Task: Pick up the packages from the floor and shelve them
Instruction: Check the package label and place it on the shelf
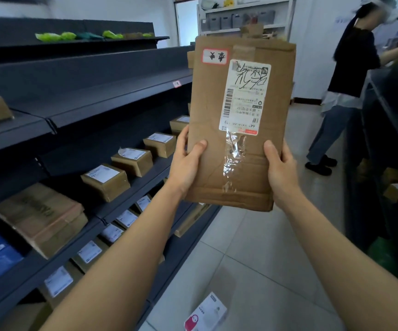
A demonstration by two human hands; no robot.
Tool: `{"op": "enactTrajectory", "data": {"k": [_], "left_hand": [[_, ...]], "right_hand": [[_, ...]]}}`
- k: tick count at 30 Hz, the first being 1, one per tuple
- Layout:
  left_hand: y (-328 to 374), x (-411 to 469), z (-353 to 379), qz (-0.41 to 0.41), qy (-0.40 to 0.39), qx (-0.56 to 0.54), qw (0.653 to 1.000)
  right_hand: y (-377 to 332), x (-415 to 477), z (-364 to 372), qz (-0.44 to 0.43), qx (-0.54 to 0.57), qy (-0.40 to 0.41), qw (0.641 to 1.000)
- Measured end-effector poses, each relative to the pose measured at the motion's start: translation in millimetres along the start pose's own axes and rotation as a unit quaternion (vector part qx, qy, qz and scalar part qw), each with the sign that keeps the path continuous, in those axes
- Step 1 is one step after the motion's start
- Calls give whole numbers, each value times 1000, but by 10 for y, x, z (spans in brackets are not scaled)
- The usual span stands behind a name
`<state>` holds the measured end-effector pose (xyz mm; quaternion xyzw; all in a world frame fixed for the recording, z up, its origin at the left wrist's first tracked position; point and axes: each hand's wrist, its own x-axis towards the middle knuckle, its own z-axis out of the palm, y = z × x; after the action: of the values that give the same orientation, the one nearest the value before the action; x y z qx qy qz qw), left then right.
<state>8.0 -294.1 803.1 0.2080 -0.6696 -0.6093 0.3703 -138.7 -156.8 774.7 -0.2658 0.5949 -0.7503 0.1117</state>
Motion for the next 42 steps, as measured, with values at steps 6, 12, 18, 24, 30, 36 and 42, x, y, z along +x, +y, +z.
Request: {"op": "enactTrajectory", "data": {"k": [6, 12, 18, 24, 30, 36, 42], "left_hand": [[-174, 319, 578, -1, 29, 5, 1000], [-323, 733, 1357, 2, 32, 11, 999], [-484, 1182, 1912, -6, 9, 12, 1000], [-774, 1870, 2333, -20, -46, 4, 999], [-1081, 2684, 2829, -13, -123, -9, 992], [-1292, 3200, 3422, -16, -200, -17, 979], [-1469, 3495, 4052, -28, -234, -44, 971]], "right_hand": [[109, 530, -430, -1, 10, -21, 1000], [143, 1112, -1062, 3, 9, -17, 1000], [267, 1617, -1487, 21, -14, 17, 1000], [491, 2140, -1713, 24, -34, 82, 996], [630, 2707, -1932, 12, -51, 157, 986], [742, 3051, -2282, 8, -68, 233, 970], [847, 3437, -2773, 14, -88, 255, 963]]}}
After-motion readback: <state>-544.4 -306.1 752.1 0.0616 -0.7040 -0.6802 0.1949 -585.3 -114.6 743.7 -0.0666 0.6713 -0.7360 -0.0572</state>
